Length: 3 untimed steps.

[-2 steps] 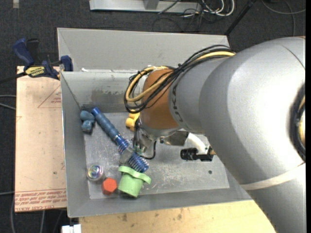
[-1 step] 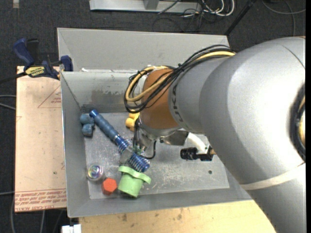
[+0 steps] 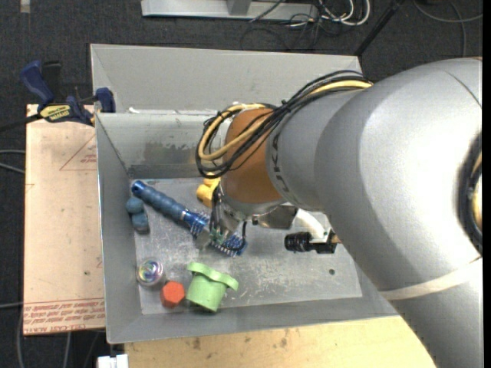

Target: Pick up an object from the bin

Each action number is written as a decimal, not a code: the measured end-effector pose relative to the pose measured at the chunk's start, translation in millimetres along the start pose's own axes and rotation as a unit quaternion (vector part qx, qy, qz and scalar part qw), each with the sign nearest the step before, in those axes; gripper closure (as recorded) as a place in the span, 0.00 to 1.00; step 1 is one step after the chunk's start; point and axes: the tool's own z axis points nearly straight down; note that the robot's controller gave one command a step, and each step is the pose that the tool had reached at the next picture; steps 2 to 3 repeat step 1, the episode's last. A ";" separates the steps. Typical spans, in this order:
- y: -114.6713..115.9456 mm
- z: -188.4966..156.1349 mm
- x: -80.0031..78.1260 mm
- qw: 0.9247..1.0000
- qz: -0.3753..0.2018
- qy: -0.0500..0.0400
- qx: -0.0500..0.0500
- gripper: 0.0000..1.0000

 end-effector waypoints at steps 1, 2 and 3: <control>1.6 -114.9 -1.1 1.000 -0.002 0.000 -0.001 1.00; 1.6 -114.9 -1.1 1.000 -0.002 0.000 -0.001 1.00; 1.6 -114.9 -1.1 1.000 -0.002 0.000 -0.001 1.00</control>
Offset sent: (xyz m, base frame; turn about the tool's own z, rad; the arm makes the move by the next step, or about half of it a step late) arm 0.0000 0.0000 0.1113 0.0000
